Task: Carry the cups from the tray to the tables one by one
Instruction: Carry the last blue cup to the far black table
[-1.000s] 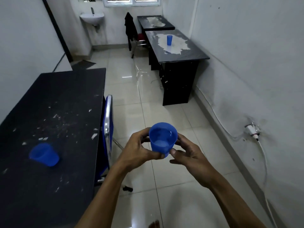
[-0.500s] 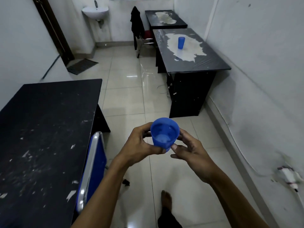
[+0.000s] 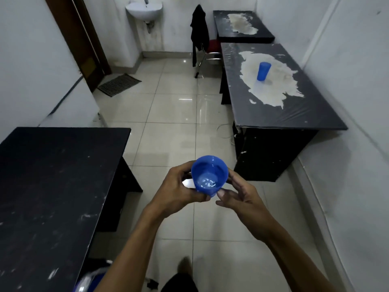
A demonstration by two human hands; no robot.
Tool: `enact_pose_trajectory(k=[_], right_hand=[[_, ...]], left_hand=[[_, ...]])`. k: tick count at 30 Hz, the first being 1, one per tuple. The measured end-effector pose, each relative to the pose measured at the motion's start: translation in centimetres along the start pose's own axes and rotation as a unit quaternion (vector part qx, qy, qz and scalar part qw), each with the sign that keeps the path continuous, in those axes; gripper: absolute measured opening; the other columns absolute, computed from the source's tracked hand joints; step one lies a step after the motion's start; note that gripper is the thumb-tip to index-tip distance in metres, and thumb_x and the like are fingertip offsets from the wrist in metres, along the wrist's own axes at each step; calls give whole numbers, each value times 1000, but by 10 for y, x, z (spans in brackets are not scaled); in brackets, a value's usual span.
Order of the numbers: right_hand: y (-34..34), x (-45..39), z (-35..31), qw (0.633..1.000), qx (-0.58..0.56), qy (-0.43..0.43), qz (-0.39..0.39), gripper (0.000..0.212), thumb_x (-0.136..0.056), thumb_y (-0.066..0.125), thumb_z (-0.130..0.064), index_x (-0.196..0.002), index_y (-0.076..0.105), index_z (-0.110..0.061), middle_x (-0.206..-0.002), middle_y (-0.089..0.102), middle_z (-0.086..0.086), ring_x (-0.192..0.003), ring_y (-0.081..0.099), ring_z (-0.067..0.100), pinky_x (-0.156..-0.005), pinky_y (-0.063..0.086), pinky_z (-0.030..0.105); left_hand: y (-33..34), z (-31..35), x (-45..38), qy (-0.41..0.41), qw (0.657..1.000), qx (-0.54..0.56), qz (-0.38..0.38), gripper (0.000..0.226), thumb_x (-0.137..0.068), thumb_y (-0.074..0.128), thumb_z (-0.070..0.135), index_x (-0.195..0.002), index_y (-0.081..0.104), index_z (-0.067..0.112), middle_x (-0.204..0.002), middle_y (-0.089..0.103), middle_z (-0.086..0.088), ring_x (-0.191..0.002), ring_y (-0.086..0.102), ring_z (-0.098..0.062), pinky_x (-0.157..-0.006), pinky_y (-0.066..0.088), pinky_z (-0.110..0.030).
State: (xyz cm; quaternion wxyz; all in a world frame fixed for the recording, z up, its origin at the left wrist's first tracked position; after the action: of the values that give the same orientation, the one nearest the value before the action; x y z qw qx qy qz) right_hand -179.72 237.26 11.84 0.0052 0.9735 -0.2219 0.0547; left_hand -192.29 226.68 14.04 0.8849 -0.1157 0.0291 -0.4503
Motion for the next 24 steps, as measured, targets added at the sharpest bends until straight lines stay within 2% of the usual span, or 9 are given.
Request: enact_pose_trajectory(k=[2, 6, 9, 13, 15, 19, 24], right_hand=[[-8, -46, 1, 1000, -1, 2, -5, 56, -94, 60, -11, -134, 45, -46, -127, 56, -31, -113, 67, 17, -92, 58, 39], [-20, -137, -3, 1000, -7, -1, 3, 56, -93, 61, -11, -137, 47, -41, -127, 58, -29, -112, 67, 19, -92, 57, 42], [-25, -208, -11, 1000, -14, 2, 11, 54, -91, 61, -11, -132, 48, -44, -119, 60, -33, -109, 68, 18, -90, 58, 41], [-35, -300, -33, 999, -26, 1, 22, 55, -92, 61, -9, -133, 48, -42, -125, 58, -24, -108, 68, 17, -89, 59, 38], [-41, -343, -40, 999, -28, 5, 20, 54, -92, 60, -9, -131, 48, -45, -121, 60, -28, -107, 69, 18, -88, 59, 37], [-56, -426, -54, 999, -25, -1, 25, 53, -93, 60, -8, -129, 49, -46, -110, 61, -40, -105, 68, 23, -90, 58, 40], [-85, -537, -60, 999, -25, 0, 22, 54, -93, 61, -6, -131, 51, -44, -113, 63, -33, -103, 67, 34, -94, 55, 48]], left_hand=[[-13, -6, -43, -3, 1000, -2, 1, 68, -63, 87, 2, -121, 65, 29, -116, 69, 11, -113, 61, -13, -94, 56, -47], [-44, -15, -129, -3, 1000, -3, 2, 68, -62, 87, 3, -121, 64, 28, -116, 69, 10, -113, 62, -13, -92, 56, -49], [-72, -16, -196, -2, 1000, -12, 2, 68, -62, 88, 3, -121, 64, 29, -115, 70, 10, -112, 62, -12, -94, 55, -47], [-111, -9, -284, -2, 1000, -18, 0, 69, -63, 88, 4, -121, 63, 31, -114, 69, 15, -111, 62, -7, -96, 55, -41], [-128, -5, -326, -4, 1000, -27, -2, 69, -63, 88, 5, -122, 63, 32, -113, 69, 17, -110, 61, -4, -97, 55, -42], [-154, -6, -411, 3, 1000, -28, -5, 69, -63, 88, 5, -124, 63, 28, -114, 70, 11, -111, 63, -12, -98, 53, -47], [-181, -13, -522, 8, 999, -31, -4, 69, -62, 88, 5, -123, 64, 26, -116, 70, 9, -112, 62, -15, -94, 55, -47]])
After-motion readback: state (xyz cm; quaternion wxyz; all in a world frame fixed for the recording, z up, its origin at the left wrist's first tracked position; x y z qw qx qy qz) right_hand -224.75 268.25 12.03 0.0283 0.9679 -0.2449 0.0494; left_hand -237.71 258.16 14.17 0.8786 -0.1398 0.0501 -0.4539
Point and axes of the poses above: each hand's wrist, its own x-axis away from the middle knuckle, its own y-axis out of the palm, z = x × y, the point moved 7 cm from there along -x, towards the middle knuckle
